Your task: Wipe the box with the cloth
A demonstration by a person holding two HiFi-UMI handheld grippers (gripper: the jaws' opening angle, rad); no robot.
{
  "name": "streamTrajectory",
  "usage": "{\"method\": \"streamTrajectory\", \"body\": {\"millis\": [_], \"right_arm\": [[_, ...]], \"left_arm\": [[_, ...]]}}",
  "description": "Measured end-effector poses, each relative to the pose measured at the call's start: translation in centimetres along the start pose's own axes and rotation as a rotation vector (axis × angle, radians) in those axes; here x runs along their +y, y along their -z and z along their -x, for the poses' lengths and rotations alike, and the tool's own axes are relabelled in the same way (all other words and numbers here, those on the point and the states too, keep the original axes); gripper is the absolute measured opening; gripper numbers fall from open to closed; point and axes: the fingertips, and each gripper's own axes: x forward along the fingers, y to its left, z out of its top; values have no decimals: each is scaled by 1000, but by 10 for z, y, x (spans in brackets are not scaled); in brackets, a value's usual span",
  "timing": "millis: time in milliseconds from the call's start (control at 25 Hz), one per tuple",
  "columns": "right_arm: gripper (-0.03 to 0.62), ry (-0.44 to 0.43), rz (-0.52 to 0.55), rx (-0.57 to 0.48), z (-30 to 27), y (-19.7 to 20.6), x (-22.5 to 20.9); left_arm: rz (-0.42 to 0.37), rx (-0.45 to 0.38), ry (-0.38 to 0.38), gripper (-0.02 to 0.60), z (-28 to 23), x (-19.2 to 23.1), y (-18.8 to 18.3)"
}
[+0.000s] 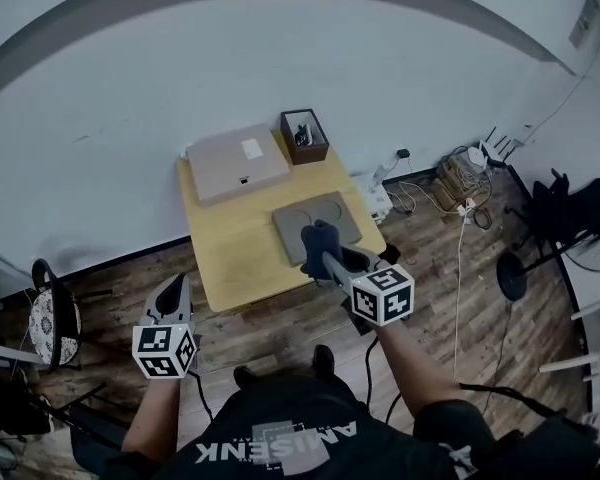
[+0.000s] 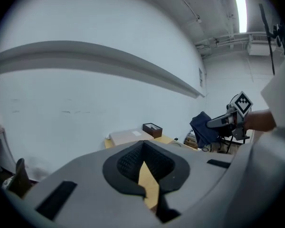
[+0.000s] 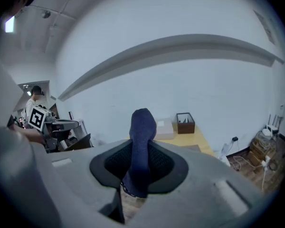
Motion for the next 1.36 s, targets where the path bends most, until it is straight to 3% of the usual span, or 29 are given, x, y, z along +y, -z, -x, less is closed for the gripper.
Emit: {"method": "streamTrajectory", "body": {"millis": [280,440,1360], "right_arm": [[84,42,138,-178,41,-70,-25],[84,43,185,-208,53,-89,-35],[84,-2,233,-232,42,-107,-49]], "left_arm": [[-5,-96,-16,2,-3,-53,-51],[-17,-125,-33,2,-11,-74,-66],[-74,-138,-63,2,-40,-87,-82]]}}
